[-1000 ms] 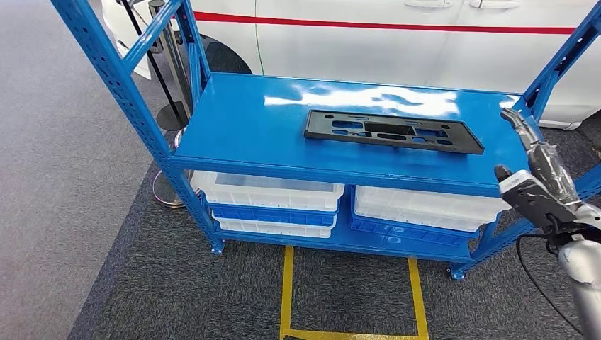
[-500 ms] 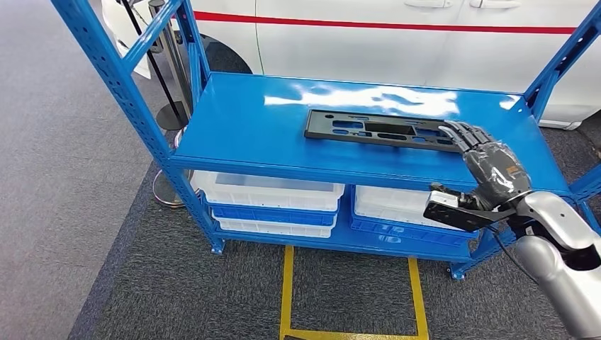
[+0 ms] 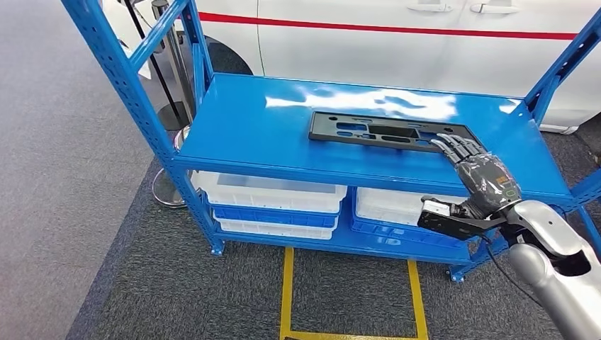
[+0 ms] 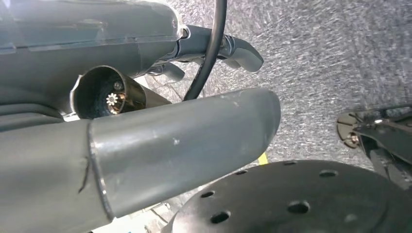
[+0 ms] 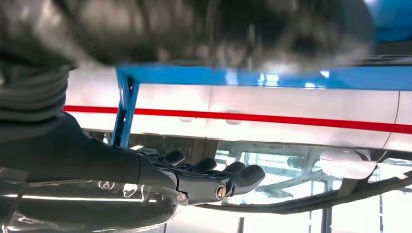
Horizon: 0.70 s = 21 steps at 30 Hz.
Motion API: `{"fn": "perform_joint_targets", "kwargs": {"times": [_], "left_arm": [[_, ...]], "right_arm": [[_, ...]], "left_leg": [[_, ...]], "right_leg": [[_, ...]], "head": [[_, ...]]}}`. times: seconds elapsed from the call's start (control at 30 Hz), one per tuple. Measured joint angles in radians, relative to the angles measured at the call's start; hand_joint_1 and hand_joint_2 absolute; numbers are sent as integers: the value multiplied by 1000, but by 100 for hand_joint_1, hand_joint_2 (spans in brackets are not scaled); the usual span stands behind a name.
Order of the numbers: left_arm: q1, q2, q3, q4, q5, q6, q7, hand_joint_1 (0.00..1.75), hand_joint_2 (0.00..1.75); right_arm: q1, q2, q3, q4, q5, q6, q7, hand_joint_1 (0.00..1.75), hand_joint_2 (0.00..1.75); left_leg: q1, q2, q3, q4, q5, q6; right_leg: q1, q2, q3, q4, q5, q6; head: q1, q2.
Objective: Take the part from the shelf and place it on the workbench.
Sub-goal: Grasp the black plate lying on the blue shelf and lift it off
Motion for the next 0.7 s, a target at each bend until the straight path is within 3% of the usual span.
{"fn": "perform_joint_targets", "kwargs": {"times": [0.07, 0.17, 0.23, 0.3, 0.37, 0.43, 0.47, 0.5, 0.57, 0.6, 0.63, 0.7], "left_arm": [[-2, 1, -1, 2, 0, 0, -1, 0, 0], [-5, 1, -2, 4, 0, 0, -2, 0, 0], [-6, 2, -2, 4, 0, 0, -2, 0, 0], [-7, 3, -2, 4, 0, 0, -3, 0, 0], [-7, 3, -4, 4, 0, 0, -3, 0, 0], [-5, 3, -6, 4, 0, -1, -3, 0, 0], [-3, 3, -8, 4, 0, -1, -3, 0, 0], [-1, 3, -9, 5, 0, -1, -3, 0, 0], [5, 4, -10, 7, 0, -1, -3, 0, 0], [7, 5, -11, 9, 0, -1, -3, 0, 0], [8, 6, -11, 10, 0, -1, -3, 0, 0], [6, 6, -11, 11, 1, -1, -3, 0, 0]], "right_arm": [[2, 1, 0, 4, -3, 0, -1, 0, 175], [6, 0, 0, 7, -4, 0, -2, 0, 175], [8, -1, -2, 7, -4, 0, -2, 0, 175], [8, -1, -2, 7, -4, -1, -3, 0, 175], [10, 0, -1, 7, -4, -1, -3, 0, 175], [11, 0, 0, 8, -4, 0, -4, 0, 175], [11, 1, 0, 8, -4, 0, -4, 0, 175], [11, 1, 0, 8, -4, 0, -4, 0, 175], [11, 4, 1, 9, -4, 0, -4, 0, 175], [11, 5, 1, 10, -4, 0, -4, 0, 175], [12, 6, 1, 10, -4, 0, -4, 0, 175], [11, 7, -1, 11, -4, -1, -4, 0, 175]], "left_leg": [[1, 2, 12, 1, -16, -10], [0, 5, 11, 7, -24, -28], [1, 6, -11, 66, -12, -38], [6, 4, -92, 196, -18, -49], [11, 4, -191, 315, -73, -59], [15, 4, -249, 337, -110, -64], [16, 4, -260, 309, -95, -63], [16, 4, -260, 255, -47, -61], [13, 4, -257, 136, 83, -50], [10, 3, -255, 98, 128, -44], [8, 2, -254, 81, 147, -37], [7, 1, -233, 71, 139, -25]], "right_leg": [[5, -6, 39, -101, 34, -7], [14, -6, 52, -127, 11, -29], [9, -1, 69, -132, 0, -44], [7, 0, 95, -143, -15, -53], [6, 0, 122, -148, -35, -56], [4, 3, 155, -149, -58, -55], [3, 5, 173, -149, -71, -54], [2, 6, 192, -149, -85, -51], [3, 10, 219, -149, -111, -41], [4, 11, 228, -149, -123, -34], [5, 13, 235, -148, -130, -27], [5, 13, 248, -144, -133, -13]], "head": [[1, 0], [0, 0], [-1, 0], [-2, 0], [-3, 0], [-4, 0], [-4, 0], [-3, 0], [-3, 0], [-3, 0], [-3, 0], [-2, 0]]}}
